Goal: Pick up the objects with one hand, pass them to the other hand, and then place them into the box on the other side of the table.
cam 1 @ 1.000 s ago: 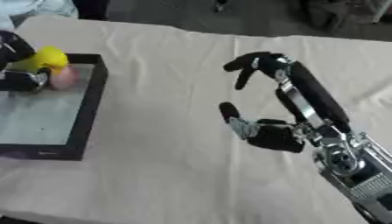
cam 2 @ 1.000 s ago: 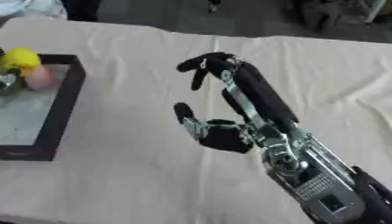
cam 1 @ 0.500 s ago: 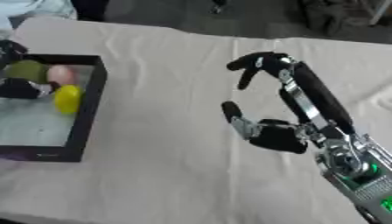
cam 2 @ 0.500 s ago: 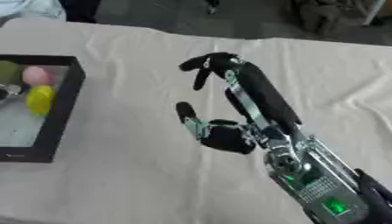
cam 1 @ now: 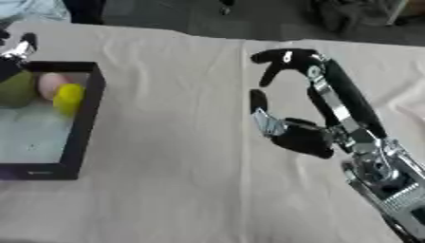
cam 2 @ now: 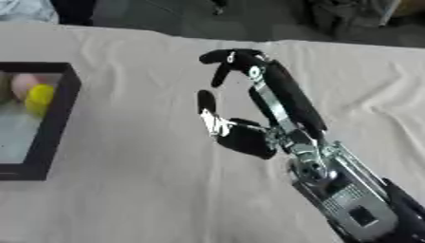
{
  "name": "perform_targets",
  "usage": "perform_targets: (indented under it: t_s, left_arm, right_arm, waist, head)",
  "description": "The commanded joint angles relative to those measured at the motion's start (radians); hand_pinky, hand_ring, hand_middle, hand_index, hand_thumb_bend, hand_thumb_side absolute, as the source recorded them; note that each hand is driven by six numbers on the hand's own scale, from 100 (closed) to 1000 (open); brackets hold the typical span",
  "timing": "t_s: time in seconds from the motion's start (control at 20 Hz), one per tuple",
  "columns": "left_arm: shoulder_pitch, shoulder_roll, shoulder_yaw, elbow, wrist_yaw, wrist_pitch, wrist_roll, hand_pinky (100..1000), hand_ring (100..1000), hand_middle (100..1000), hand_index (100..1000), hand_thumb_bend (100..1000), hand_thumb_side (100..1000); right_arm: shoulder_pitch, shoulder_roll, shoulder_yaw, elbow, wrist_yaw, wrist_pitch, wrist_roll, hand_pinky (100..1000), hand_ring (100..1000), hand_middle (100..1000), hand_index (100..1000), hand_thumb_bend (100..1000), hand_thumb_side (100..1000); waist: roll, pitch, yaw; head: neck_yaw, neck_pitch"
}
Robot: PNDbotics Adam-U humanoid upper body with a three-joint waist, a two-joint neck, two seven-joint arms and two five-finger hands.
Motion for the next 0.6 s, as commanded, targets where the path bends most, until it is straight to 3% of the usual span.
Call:
perform_targets:
  t_s: [0.05,0.2,0.3,0.35,0.45,0.6]
  left_arm:
    - [0.002,0.002,0.042,-0.074,0.142,-0.051,0.075,651,692,703,812,309,771]
    - [0.016,-0.032,0.07,-0.127,0.316,-0.102,0.148,647,744,749,834,323,696]
    - [0.027,-0.063,0.087,-0.162,0.445,-0.148,0.189,644,752,760,843,324,688]
    - [0.032,-0.076,0.093,-0.177,0.501,-0.171,0.209,641,751,760,844,329,687]
    - [0.044,-0.098,0.101,-0.201,0.595,-0.211,0.242,636,747,760,846,329,693]
    - [0.056,-0.124,0.106,-0.235,0.663,-0.259,0.255,637,747,765,860,281,696]
  right_arm:
    - [0.007,-0.04,-0.066,-0.032,-0.035,0.021,-0.03,794,841,537,795,165,100]
    - [0.038,-0.066,-0.127,-0.039,-0.034,0.037,-0.054,798,862,586,803,181,100]
    - [0.061,-0.073,-0.166,-0.04,-0.063,0.048,-0.076,790,866,588,804,128,100]
    - [0.071,-0.075,-0.186,-0.04,-0.096,0.055,-0.092,783,868,593,805,100,164]
    - [0.091,-0.078,-0.223,-0.04,-0.182,0.069,-0.125,774,874,604,816,100,204]
    - [0.123,-0.081,-0.28,-0.04,-0.333,0.075,-0.181,778,881,610,833,100,281]
  waist:
    - [0.005,-0.02,-0.001]
    - [0.004,-0.02,-0.002]
    - [0.003,-0.019,-0.004]
    - [0.003,-0.018,-0.004]
    - [0.003,-0.018,-0.007]
    - [0.003,-0.017,-0.009]
  head:
    - [-0.017,0.001]
    - [-0.03,0.002]
    - [-0.037,0.001]
    - [-0.038,0.001]
    - [-0.04,0.001]
    - [-0.038,0.002]
